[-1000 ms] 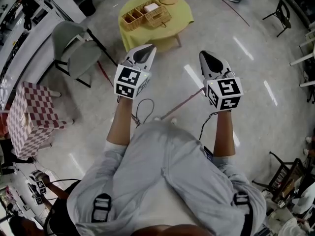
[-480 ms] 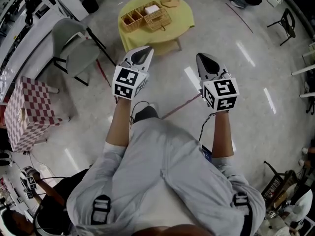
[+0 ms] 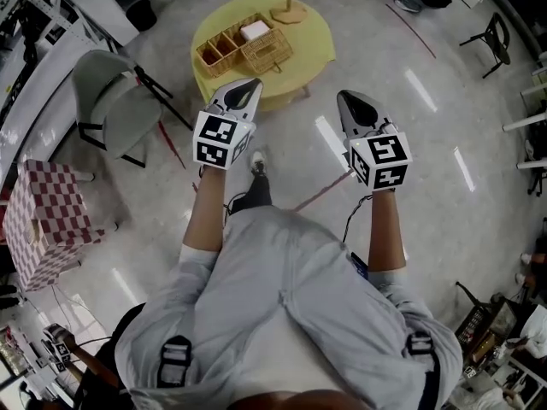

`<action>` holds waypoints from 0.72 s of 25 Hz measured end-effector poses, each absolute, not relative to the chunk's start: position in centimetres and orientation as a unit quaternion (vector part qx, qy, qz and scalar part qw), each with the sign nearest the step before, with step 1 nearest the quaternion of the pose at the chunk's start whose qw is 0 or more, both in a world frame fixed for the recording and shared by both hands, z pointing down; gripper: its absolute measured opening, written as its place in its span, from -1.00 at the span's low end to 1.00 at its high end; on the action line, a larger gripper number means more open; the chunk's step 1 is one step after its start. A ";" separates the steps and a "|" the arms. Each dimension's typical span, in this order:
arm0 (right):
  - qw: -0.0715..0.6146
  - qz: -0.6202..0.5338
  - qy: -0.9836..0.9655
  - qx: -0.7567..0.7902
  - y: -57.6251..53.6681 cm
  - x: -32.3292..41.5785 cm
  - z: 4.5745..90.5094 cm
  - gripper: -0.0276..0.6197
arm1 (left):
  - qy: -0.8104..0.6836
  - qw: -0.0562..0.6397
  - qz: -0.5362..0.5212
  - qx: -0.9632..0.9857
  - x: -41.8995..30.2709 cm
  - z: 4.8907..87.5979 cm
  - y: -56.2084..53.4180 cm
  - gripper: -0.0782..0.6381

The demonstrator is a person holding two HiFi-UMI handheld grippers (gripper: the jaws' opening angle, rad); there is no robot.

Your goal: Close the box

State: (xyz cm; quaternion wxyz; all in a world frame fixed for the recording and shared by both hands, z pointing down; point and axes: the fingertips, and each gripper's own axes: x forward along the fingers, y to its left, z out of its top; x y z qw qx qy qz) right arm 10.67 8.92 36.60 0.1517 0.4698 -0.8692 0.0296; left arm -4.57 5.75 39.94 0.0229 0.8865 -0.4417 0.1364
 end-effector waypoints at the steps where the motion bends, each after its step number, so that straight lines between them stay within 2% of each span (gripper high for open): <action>1: 0.153 0.027 -0.868 0.472 7.4 10.2 36.7 -0.85 | -0.441 0.025 0.136 0.887 -5.1 40.1 4.0 -0.70; 10: 0.168 0.034 -0.851 0.497 -5.0 8.0 36.7 -0.85 | -0.406 0.034 0.139 0.903 -6.6 40.8 -9.0 -0.70; 18: 0.183 0.065 -0.832 0.519 -11.7 7.6 39.3 -0.85 | -0.368 0.090 0.157 0.912 -5.4 45.2 -15.3 -0.70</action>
